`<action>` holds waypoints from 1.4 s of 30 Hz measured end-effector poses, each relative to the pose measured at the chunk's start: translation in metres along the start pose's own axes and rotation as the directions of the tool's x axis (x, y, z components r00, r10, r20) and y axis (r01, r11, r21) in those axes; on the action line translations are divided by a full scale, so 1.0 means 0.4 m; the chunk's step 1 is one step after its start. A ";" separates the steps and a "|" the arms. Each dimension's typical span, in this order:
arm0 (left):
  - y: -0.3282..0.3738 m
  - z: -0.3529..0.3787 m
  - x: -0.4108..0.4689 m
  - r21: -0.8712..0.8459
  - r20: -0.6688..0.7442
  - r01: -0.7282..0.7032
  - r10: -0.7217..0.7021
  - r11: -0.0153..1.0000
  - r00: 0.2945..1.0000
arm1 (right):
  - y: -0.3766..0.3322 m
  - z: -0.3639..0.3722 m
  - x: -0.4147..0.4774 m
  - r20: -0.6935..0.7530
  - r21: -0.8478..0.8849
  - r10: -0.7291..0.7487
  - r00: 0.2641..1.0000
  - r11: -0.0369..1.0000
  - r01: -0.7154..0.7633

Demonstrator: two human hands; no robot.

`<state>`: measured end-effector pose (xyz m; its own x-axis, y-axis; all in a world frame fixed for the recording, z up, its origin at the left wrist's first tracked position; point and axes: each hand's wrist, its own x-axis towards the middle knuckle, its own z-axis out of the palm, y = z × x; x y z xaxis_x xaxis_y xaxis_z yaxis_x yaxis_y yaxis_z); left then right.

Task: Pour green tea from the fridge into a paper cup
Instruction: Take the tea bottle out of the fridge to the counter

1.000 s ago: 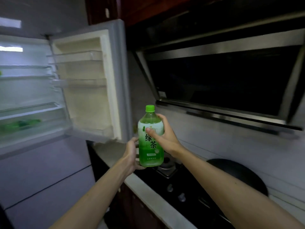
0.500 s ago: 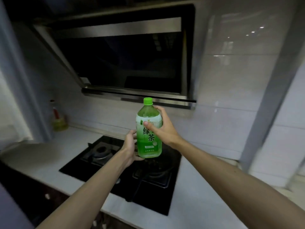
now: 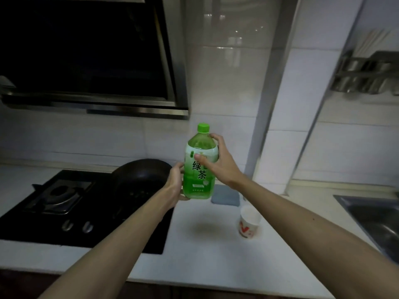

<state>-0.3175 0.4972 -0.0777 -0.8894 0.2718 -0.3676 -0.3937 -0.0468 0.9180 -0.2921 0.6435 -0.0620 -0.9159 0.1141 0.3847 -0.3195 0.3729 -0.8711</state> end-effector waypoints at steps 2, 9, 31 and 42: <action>-0.023 0.036 0.005 0.026 0.017 0.003 -0.003 1.000 1.000 | 0.020 -0.031 -0.025 -0.032 -0.025 0.027 0.999 0.999 -0.027; -0.102 0.111 0.045 0.020 0.057 0.034 -0.035 0.999 0.998 | 0.098 -0.064 -0.079 -0.126 -0.042 0.130 0.983 0.990 -0.136; -0.303 -0.002 0.235 0.151 0.159 0.268 -0.291 0.951 0.943 | 0.382 0.080 -0.143 -0.149 0.080 0.413 0.898 0.910 -0.406; -0.450 -0.024 0.292 0.211 0.122 0.357 -0.386 0.910 0.914 | 0.494 0.089 -0.244 -0.129 0.016 0.439 0.889 0.898 -0.440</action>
<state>-0.3528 0.5282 -0.2874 -0.6326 0.3838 -0.6727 -0.6264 0.2572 0.7358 -0.2745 0.6734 -0.2826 -0.9234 0.3838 -0.0006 0.1127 0.2697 -0.9563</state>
